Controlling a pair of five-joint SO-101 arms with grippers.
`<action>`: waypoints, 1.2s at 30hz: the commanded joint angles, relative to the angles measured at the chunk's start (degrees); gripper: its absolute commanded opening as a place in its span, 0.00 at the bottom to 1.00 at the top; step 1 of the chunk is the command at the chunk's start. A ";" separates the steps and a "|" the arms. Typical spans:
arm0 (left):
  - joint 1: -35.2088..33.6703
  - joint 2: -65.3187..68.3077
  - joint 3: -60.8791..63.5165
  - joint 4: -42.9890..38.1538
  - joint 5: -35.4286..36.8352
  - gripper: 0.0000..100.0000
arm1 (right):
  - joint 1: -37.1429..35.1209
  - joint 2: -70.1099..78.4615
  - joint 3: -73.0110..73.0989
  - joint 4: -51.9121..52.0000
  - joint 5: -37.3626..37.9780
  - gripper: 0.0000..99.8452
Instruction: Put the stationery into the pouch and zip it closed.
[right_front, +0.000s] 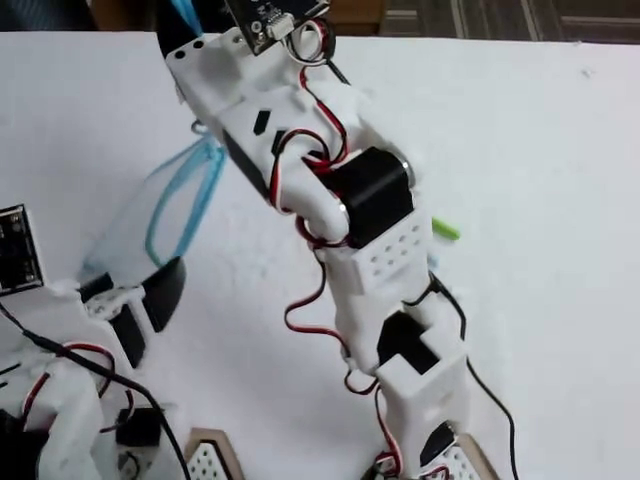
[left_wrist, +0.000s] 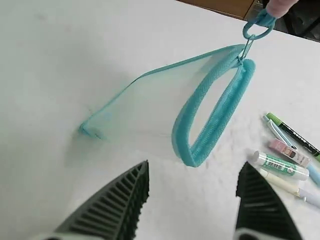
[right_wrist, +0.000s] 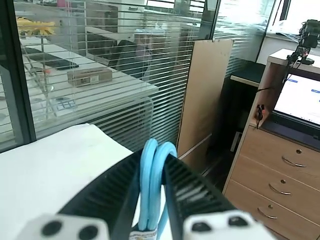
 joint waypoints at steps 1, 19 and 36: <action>-6.99 6.90 -1.14 -0.97 1.49 0.29 | -0.13 -2.24 0.09 -1.10 0.53 0.02; -3.74 15.52 -9.93 0.18 1.93 0.29 | -0.04 -2.07 0.18 -1.10 0.53 0.02; -8.48 25.10 -2.90 0.00 -1.05 0.29 | 2.15 -2.07 0.18 -1.10 1.67 0.02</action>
